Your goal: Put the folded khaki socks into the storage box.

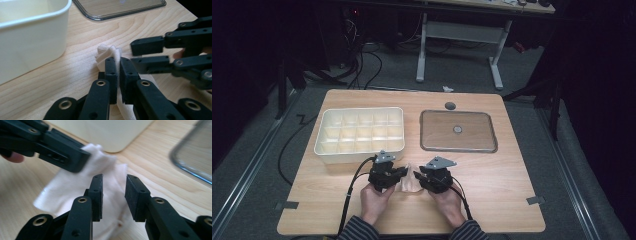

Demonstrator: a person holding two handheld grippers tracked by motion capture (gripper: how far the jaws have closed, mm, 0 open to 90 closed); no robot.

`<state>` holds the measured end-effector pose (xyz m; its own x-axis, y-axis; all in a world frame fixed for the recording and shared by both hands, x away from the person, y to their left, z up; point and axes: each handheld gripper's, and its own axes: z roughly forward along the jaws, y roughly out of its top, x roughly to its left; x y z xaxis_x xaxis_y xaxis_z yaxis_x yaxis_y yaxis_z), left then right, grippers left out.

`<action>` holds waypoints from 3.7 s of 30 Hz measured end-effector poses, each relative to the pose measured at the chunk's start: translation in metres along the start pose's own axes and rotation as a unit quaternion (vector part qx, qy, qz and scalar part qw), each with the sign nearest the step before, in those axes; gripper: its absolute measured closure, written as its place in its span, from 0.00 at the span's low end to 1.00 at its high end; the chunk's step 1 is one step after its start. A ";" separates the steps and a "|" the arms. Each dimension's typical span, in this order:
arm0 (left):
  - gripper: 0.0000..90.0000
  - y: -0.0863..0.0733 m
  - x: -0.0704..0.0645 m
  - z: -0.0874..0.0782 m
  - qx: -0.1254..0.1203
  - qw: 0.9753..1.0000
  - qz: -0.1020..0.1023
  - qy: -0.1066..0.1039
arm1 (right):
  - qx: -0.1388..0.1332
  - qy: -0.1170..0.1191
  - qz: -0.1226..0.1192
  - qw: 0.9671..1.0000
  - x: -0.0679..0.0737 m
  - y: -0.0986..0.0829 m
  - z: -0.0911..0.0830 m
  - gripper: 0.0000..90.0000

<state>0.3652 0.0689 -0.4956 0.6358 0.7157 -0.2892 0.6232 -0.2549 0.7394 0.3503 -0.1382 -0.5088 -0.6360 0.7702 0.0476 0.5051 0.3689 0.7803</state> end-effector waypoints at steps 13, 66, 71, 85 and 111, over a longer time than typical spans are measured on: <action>0.95 0.002 -0.006 0.003 0.002 1.000 0.003 0.001 | 0.036 -0.008 0.031 0.999 -0.006 -0.015 0.007 0.76; 0.95 0.013 0.000 0.030 0.022 0.999 0.021 -0.017 | 0.007 0.022 0.000 1.000 -0.005 -0.013 -0.009 0.74; 0.95 0.012 -0.001 0.033 0.024 0.999 0.023 -0.013 | -0.008 0.033 -0.015 0.999 0.005 -0.014 -0.023 0.74; 0.94 0.010 0.000 0.037 0.027 0.999 0.027 -0.016 | 0.020 0.033 -0.059 0.998 0.021 -0.019 -0.008 0.96; 0.57 -0.001 -0.009 0.016 -0.001 0.998 0.058 0.037 | 0.036 0.046 -0.037 0.998 0.014 -0.028 -0.005 0.96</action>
<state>0.3662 0.0518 -0.5036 0.6679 0.7277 -0.1562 0.5462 -0.3367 0.7670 0.3246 -0.1408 -0.5272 -0.7220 0.6901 0.0505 0.4932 0.4621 0.7370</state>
